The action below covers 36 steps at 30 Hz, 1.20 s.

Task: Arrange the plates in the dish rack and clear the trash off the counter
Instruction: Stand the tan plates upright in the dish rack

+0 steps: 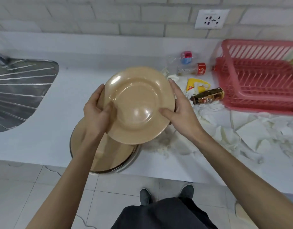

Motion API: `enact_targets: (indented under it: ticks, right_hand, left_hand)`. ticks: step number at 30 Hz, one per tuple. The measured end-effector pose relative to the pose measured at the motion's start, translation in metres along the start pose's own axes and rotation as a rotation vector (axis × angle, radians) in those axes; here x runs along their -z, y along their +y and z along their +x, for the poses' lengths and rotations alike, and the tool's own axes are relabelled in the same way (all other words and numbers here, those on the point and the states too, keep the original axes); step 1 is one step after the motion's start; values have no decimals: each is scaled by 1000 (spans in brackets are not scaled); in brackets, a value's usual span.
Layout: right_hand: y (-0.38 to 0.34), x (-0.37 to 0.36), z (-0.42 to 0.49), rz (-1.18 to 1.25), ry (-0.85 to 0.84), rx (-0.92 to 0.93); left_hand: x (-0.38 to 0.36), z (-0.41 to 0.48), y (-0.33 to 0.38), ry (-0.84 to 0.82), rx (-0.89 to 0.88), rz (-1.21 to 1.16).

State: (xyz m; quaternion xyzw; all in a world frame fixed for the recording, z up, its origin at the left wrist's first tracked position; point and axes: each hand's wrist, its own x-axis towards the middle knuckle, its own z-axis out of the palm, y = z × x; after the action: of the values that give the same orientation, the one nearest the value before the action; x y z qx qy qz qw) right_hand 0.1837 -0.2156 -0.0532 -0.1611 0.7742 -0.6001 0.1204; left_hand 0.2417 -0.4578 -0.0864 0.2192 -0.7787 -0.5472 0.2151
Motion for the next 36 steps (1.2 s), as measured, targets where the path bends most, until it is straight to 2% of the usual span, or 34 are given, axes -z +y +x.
enact_targets:
  ticks: [2, 9, 16, 25, 36]
  right_hand:
    - [-6, 23, -1, -13, 59, 22]
    - [-35, 121, 3, -302, 281, 140]
    - [-34, 228, 23, -326, 437, 174]
    - [-51, 318, 39, -501, 499, 177]
    - [-23, 334, 70, -780, 346, 226]
  left_hand:
    - [-30, 6, 13, -26, -7, -49]
    - [-147, 22, 62, -182, -33, -212]
    - [-262, 25, 116, -292, -106, -287]
    - [-377, 39, 158, -409, -133, -278]
    - [-424, 59, 140, -534, -270, 143]
